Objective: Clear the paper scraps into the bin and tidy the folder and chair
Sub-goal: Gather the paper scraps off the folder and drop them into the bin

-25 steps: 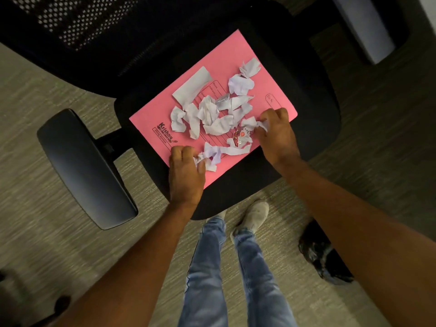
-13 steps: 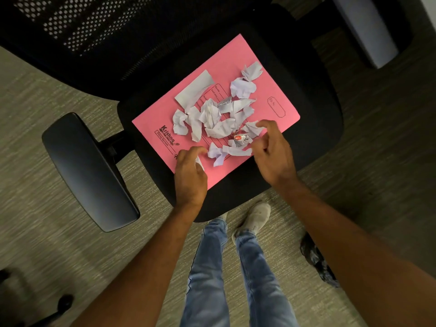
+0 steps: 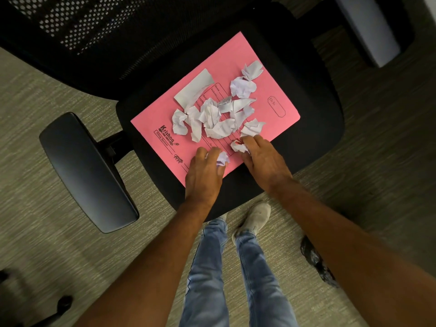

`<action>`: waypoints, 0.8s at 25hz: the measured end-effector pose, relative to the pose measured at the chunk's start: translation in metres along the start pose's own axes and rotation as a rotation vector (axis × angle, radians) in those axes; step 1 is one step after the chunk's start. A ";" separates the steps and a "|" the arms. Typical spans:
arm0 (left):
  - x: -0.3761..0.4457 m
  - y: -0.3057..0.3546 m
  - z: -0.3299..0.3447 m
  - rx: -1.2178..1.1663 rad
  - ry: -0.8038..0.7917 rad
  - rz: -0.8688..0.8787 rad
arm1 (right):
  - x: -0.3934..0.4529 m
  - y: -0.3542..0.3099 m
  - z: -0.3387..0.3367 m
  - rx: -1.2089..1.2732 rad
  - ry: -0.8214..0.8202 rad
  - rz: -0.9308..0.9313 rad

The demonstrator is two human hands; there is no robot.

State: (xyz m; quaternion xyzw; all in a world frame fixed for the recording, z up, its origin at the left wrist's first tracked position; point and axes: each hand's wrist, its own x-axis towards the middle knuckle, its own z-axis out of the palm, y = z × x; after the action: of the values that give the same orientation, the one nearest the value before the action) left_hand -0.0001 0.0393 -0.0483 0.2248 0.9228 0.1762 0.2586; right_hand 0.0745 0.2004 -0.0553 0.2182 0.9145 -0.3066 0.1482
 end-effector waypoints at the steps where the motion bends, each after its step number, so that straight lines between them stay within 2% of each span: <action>1: 0.001 0.000 0.000 0.012 0.007 0.012 | -0.001 0.001 -0.001 0.053 0.020 0.002; 3: 0.003 -0.001 -0.001 -0.007 0.014 0.019 | -0.001 0.000 -0.002 0.208 0.070 0.057; 8: 0.000 -0.005 -0.010 -0.190 0.060 0.011 | 0.004 -0.013 -0.007 0.643 0.251 0.340; 12: -0.003 -0.008 -0.010 -0.481 0.026 -0.130 | 0.016 -0.018 -0.013 0.866 0.326 0.530; 14: -0.006 -0.006 -0.012 -0.577 0.042 -0.197 | 0.023 -0.019 -0.016 0.816 0.380 0.560; 16: -0.011 -0.002 -0.020 -0.556 0.092 -0.248 | 0.028 -0.018 -0.020 0.703 0.408 0.560; 20: -0.008 0.001 -0.040 -0.603 0.240 -0.328 | 0.030 -0.016 -0.026 0.571 0.308 0.503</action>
State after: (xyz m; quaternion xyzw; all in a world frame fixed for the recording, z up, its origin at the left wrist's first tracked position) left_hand -0.0162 0.0274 -0.0126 -0.0347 0.8768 0.4219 0.2280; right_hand 0.0370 0.2145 -0.0396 0.5107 0.7224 -0.4660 0.0134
